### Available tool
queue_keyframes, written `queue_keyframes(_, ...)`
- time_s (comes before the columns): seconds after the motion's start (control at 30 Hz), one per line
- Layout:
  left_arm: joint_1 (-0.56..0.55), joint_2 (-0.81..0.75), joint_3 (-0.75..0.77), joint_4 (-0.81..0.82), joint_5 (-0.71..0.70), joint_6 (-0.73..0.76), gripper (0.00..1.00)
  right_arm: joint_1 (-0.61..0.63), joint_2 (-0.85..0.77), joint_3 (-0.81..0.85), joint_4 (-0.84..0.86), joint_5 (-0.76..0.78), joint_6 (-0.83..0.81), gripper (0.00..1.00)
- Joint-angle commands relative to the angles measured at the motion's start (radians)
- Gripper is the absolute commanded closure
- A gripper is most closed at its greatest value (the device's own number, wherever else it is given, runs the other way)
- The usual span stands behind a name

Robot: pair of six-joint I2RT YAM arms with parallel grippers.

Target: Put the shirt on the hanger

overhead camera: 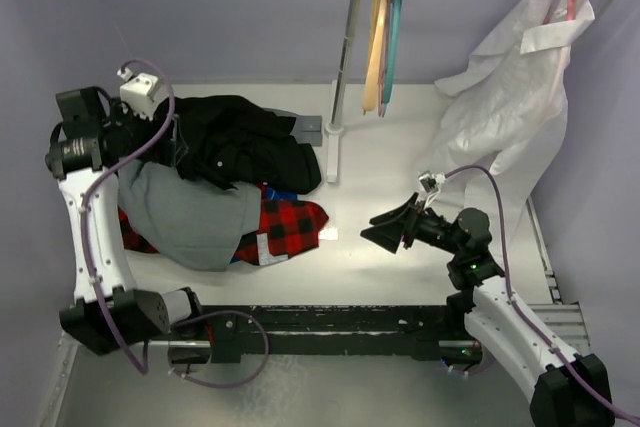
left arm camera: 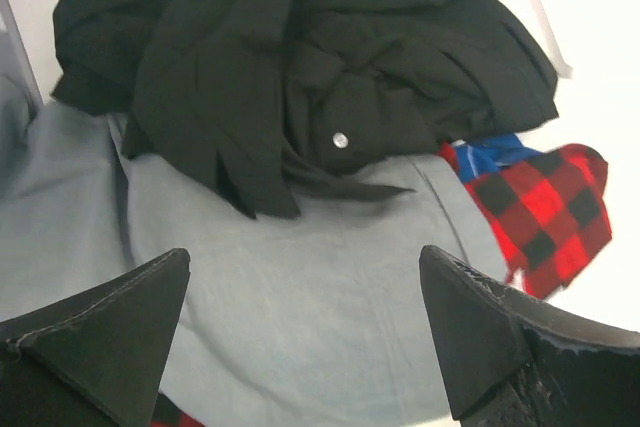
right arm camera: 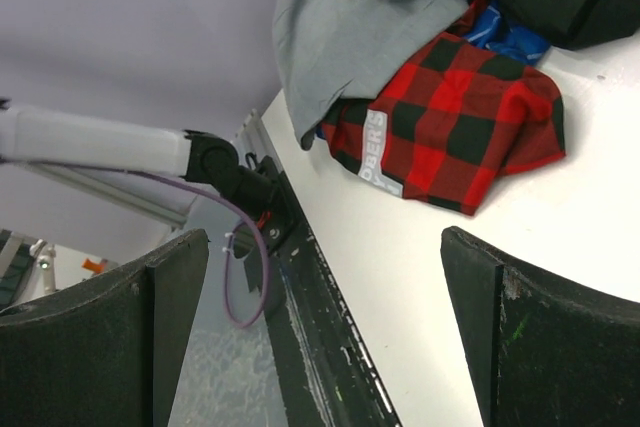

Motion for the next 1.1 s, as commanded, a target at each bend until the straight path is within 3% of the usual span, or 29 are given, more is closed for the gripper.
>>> queue_keyframes(0.0,-0.121,0.192,0.154,0.080,-0.093,0.175,0.00,0.009,0.014,0.006,0.161,-0.026,0.069,0.00)
queue_keyframes(0.1,-0.234,0.365,0.247,0.132,-0.180,0.232,0.01,0.010,0.037,0.011,0.181,-0.005,0.074,0.00)
queue_keyframes(0.17,-0.266,0.485,0.321,0.156,-0.198,0.246,0.01,0.010,0.063,0.008,0.238,-0.002,0.102,0.00)
queue_keyframes(0.27,-0.298,0.639,0.443,0.154,-0.176,0.260,0.10,0.013,0.104,0.008,0.304,0.007,0.129,0.00)
queue_keyframes(0.37,-0.323,0.732,0.516,0.161,-0.176,0.267,0.10,0.015,0.142,0.016,0.330,0.020,0.123,0.00)
queue_keyframes(0.5,-0.346,0.796,0.507,0.209,-0.245,0.289,0.12,0.016,0.218,0.025,0.370,0.025,0.118,0.00)
queue_keyframes(0.7,-0.361,0.831,0.444,0.266,-0.317,0.307,0.24,0.025,0.255,0.004,0.452,0.032,0.153,0.00)
queue_keyframes(0.73,-0.366,0.833,0.440,0.266,-0.322,0.308,0.30,0.027,0.252,0.003,0.449,0.032,0.152,0.00)
queue_keyframes(0.77,-0.371,0.837,0.444,0.258,-0.327,0.308,0.42,0.027,0.245,0.002,0.441,0.032,0.151,0.00)
queue_keyframes(0.87,-0.414,0.846,0.514,0.140,-0.309,0.317,0.97,0.029,0.210,0.003,0.418,0.039,0.152,0.00)
queue_keyframes(0.93,-0.457,0.817,0.549,0.070,-0.306,0.332,1.00,0.033,0.173,0.026,0.369,0.039,0.122,0.00)
queue_keyframes(1.07,-0.545,0.678,0.582,-0.010,-0.292,0.372,1.00,0.053,0.141,0.149,0.099,0.089,-0.083,0.01)
